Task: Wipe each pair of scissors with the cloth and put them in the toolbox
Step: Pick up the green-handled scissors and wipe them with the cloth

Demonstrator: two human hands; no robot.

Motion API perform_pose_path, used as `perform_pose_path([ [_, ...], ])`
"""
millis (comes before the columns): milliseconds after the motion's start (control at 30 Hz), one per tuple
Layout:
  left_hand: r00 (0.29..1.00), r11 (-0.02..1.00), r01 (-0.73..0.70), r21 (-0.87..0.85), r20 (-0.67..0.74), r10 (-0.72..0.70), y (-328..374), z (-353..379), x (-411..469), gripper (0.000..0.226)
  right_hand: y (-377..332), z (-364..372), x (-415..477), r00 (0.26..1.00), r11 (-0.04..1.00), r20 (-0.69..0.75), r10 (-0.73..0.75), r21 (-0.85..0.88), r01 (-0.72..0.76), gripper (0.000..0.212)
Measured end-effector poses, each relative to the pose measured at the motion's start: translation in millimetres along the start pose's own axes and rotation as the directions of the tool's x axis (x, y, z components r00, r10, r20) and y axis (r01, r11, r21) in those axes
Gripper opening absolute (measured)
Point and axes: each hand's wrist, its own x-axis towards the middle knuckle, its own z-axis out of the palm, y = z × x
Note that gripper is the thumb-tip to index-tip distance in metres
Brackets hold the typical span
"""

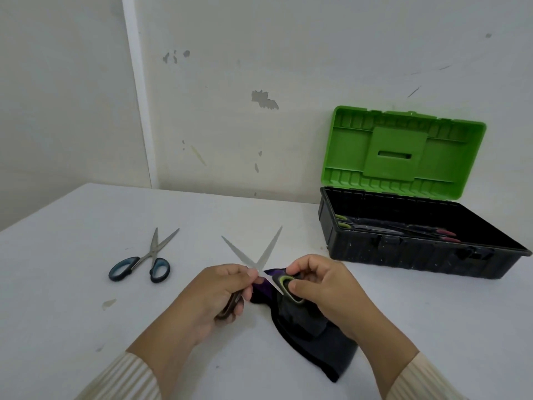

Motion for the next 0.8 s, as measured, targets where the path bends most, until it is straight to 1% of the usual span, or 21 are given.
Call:
perform_pose_path([
  [67, 1.0, 0.999, -0.018, 0.03, -0.018, 0.019, 0.3, 0.1, 0.6, 0.023, -0.7, -2.1, 1.1, 0.999, 1.0, -0.054, -0.008, 0.021, 0.01, 0.008],
  [100, 0.999, 0.998, -0.031, 0.047, -0.023, 0.032, 1.3, 0.2, -0.2, 0.024, -0.9, -5.4, 2.7, 0.994, 0.996, -0.107, -0.014, 0.085, 0.023, 0.008],
  [133, 0.999, 0.997, -0.044, 0.069, -0.027, 0.046, 2.2, 0.0, -1.5, 0.023, -1.3, -9.8, 5.1, 0.983, 0.986, -0.183, -0.018, 0.159, 0.048, 0.013],
  [167, 0.998, 0.994, -0.053, 0.093, -0.033, 0.057, 2.2, 0.2, -1.9, 0.022, -2.2, -14.8, 6.8, 0.964, 0.976, -0.262, -0.043, 0.195, 0.097, 0.02],
  [200, 0.997, 0.992, -0.062, 0.11, -0.039, 0.067, 1.9, 1.3, -2.3, 0.023, -2.1, -17.6, 8.4, 0.942, 0.972, -0.323, -0.088, 0.178, 0.152, 0.028],
  [233, 0.996, 0.99, -0.069, 0.121, -0.043, 0.075, 1.1, 3.4, -3.0, 0.026, -2.2, -16.5, 8.7, 0.924, 0.971, -0.348, -0.155, 0.117, 0.207, 0.034],
  [267, 0.996, 0.988, -0.076, 0.133, -0.043, 0.083, -0.2, 6.2, -3.2, 0.027, -3.4, -10.9, 7.1, 0.915, 0.966, -0.334, -0.228, 0.043, 0.256, 0.038],
  [300, 0.995, 0.985, -0.086, 0.148, -0.04, 0.093, -2.0, 9.4, -3.1, 0.026, -2.5, -1.7, 5.1, 0.912, 0.955, -0.285, -0.294, -0.064, 0.288, 0.04],
  [333, 0.994, 0.981, -0.099, 0.169, -0.036, 0.107, -3.6, 12.8, -3.2, 0.024, -1.7, 9.4, 3.2, 0.91, 0.924, -0.204, -0.361, -0.212, 0.319, 0.038],
  [367, 0.992, 0.974, -0.114, 0.194, -0.034, 0.123, -5.3, 15.8, -3.5, 0.023, 0.2, 19.3, 2.2, 0.896, 0.85, -0.113, -0.43, -0.384, 0.36, 0.032],
  [400, 0.989, 0.966, -0.129, 0.223, -0.036, 0.141, -6.9, 18.2, -3.7, 0.024, 5.8, 25.0, 5.2, 0.864, 0.755, -0.068, -0.499, -0.524, 0.395, 0.024],
  [433, 0.986, 0.957, -0.143, 0.253, -0.041, 0.159, -8.1, 20.1, -3.7, 0.027, 10.9, 25.8, 9.8, 0.834, 0.695, -0.064, -0.547, -0.59, 0.411, 0.019],
  [500, 0.981, 0.942, -0.167, 0.29, -0.05, 0.189, -8.6, 21.7, -3.1, 0.03, 11.7, 24.0, 15.6, 0.839, 0.712, -0.119, -0.53, -0.601, 0.364, 0.018],
  [533, 0.979, 0.94, -0.176, 0.293, -0.049, 0.199, -8.5, 22.1, -2.9, 0.032, 11.6, 23.5, 16.1, 0.839, 0.704, -0.123, -0.53, -0.615, 0.355, 0.018],
  [600, 0.977, 0.94, -0.188, 0.285, -0.045, 0.21, -8.6, 22.5, -2.7, 0.035, 10.7, 26.1, 13.4, 0.827, 0.648, -0.07, -0.558, -0.66, 0.381, 0.016],
  [700, 0.974, 0.928, -0.198, 0.316, -0.044, 0.223, -8.4, 21.8, -2.5, 0.036, 11.5, 26.3, 12.6, 0.866, 0.74, -0.121, -0.485, -0.585, 0.332, 0.015],
  [767, 0.973, 0.926, -0.206, 0.316, -0.04, 0.229, -8.4, 20.7, -3.1, 0.037, 11.2, 27.6, 11.5, 0.854, 0.729, -0.132, -0.504, -0.595, 0.338, 0.012],
  [800, 0.972, 0.927, -0.209, 0.31, -0.035, 0.231, -8.4, 20.5, -3.4, 0.038, 11.9, 29.2, 10.8, 0.858, 0.713, -0.094, -0.505, -0.606, 0.354, 0.013],
])
